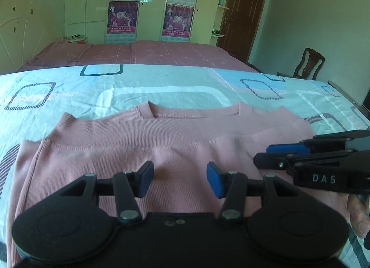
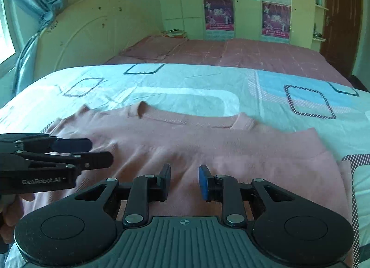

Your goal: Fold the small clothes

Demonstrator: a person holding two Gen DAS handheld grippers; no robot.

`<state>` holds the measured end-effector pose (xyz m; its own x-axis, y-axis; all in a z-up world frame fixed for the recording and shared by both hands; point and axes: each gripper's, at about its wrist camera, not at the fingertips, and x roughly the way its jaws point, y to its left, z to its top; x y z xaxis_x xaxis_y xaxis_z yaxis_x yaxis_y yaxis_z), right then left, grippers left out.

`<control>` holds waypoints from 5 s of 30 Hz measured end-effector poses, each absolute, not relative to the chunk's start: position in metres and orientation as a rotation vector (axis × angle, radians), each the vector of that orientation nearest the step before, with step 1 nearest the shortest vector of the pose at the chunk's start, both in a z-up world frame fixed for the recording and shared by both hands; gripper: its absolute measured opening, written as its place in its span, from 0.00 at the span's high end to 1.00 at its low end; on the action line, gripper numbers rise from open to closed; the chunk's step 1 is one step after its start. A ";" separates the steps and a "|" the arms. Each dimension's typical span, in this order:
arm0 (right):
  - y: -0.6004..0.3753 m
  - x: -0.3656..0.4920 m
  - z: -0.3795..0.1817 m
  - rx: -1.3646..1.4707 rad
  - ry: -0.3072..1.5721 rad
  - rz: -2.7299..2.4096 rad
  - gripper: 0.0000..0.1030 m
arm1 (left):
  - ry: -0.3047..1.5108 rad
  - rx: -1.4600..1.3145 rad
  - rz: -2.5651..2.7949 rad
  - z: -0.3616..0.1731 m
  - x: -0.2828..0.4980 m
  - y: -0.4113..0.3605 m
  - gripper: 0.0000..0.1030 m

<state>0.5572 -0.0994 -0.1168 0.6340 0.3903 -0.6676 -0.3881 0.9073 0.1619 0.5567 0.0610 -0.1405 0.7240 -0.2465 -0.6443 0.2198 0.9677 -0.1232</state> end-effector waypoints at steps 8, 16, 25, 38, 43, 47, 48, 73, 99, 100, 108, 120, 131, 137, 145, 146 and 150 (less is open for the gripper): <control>-0.128 0.531 -0.129 -0.048 0.754 0.314 0.74 | 0.696 -0.030 -0.137 -0.153 0.526 0.112 0.46; -0.161 0.509 -0.115 -0.026 0.749 0.242 0.64 | 0.650 -0.053 -0.092 -0.133 0.506 0.109 0.46; -0.093 0.462 -0.138 -0.112 0.836 0.364 0.64 | 0.765 0.088 -0.216 -0.156 0.474 0.027 0.45; -0.198 0.440 -0.135 -0.018 0.886 0.171 0.64 | 0.776 0.091 -0.098 -0.152 0.452 0.087 0.45; -0.217 0.432 -0.131 0.005 0.877 0.147 0.64 | 0.756 0.082 -0.062 -0.147 0.442 0.108 0.45; -0.219 0.430 -0.111 0.023 0.782 0.144 0.64 | 0.702 0.021 -0.017 -0.135 0.435 0.133 0.45; -0.220 0.433 -0.109 0.024 0.774 0.139 0.64 | 0.708 0.013 -0.002 -0.134 0.436 0.139 0.45; -0.239 0.439 -0.142 0.003 0.881 0.100 0.89 | 0.815 0.015 0.075 -0.153 0.441 0.156 0.44; -0.129 0.456 -0.093 0.182 0.758 0.362 1.00 | 0.688 -0.884 0.118 -0.177 0.432 0.214 0.49; -0.123 0.464 -0.093 0.185 0.754 0.367 1.00 | 0.676 -0.897 0.119 -0.179 0.436 0.216 0.49; -0.081 0.517 -0.107 0.157 0.806 0.400 1.00 | 0.630 -0.937 0.140 -0.188 0.463 0.221 0.68; -0.062 0.535 -0.139 0.122 0.860 0.398 1.00 | 0.689 -0.857 0.170 -0.181 0.472 0.221 0.89; -0.105 0.543 -0.128 0.293 0.850 0.470 1.00 | 0.609 -0.663 0.119 -0.115 0.471 0.161 0.91; -0.217 0.524 -0.103 0.506 0.740 0.372 1.00 | 0.587 -0.510 -0.066 -0.060 0.495 0.041 0.91; -0.378 0.494 -0.084 0.652 0.699 0.211 1.00 | 0.963 -0.064 -0.312 -0.109 0.538 -0.182 0.62; -0.390 0.492 -0.085 0.645 0.717 0.183 1.00 | 1.024 -0.021 -0.332 -0.122 0.538 -0.201 0.58; -0.419 0.477 -0.089 0.651 0.720 0.156 0.63 | 0.911 -0.023 -0.417 -0.110 0.500 -0.202 0.58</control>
